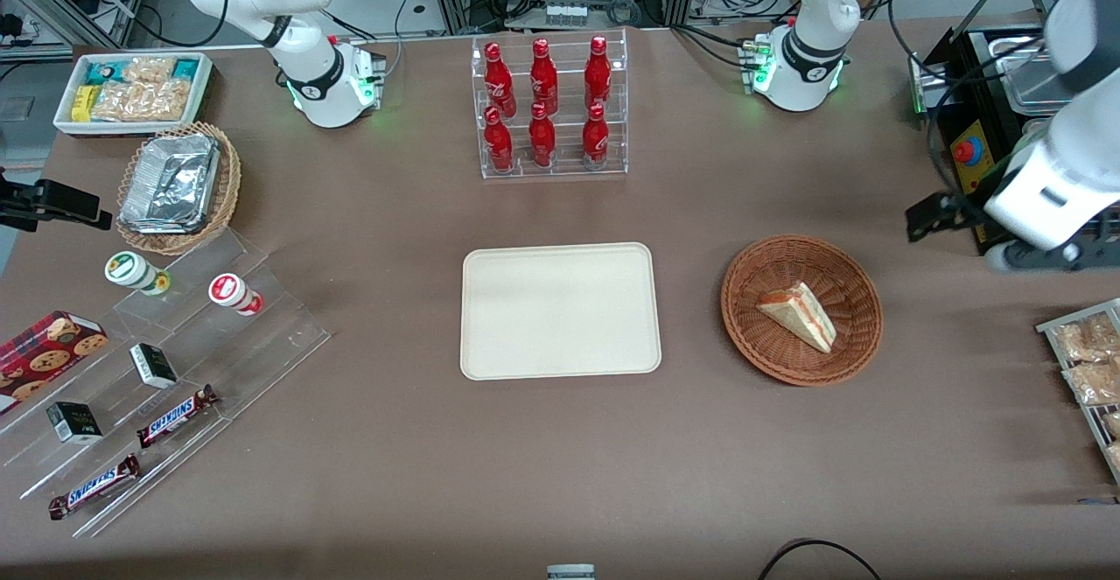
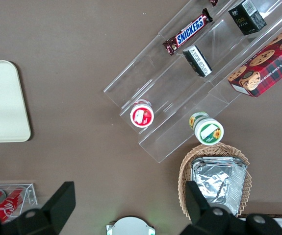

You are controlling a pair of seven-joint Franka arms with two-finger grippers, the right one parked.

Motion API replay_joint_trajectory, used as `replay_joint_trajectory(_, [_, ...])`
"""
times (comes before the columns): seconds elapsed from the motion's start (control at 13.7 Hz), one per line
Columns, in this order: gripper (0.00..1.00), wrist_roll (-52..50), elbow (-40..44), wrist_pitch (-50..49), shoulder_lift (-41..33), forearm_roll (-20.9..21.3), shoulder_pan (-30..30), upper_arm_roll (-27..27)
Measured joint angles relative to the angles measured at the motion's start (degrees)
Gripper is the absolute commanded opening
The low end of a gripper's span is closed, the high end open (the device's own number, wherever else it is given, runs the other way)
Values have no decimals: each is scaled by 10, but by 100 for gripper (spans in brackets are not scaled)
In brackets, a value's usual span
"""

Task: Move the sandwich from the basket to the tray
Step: 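Move the left gripper over the wrapped sandwich in the wicker basket, then lower the left gripper and close it on the wrapped sandwich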

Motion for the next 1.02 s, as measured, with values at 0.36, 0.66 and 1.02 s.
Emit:
replay_joint_trajectory(0.36, [100,-123,-166,219,11,0,-19,-7])
replay_joint_trajectory(0.66, [100,-293,-280,379,12,0,-37,-8])
replay_joint_trajectory(1.02, [100,-419,-314,440,53,0,-73,-10])
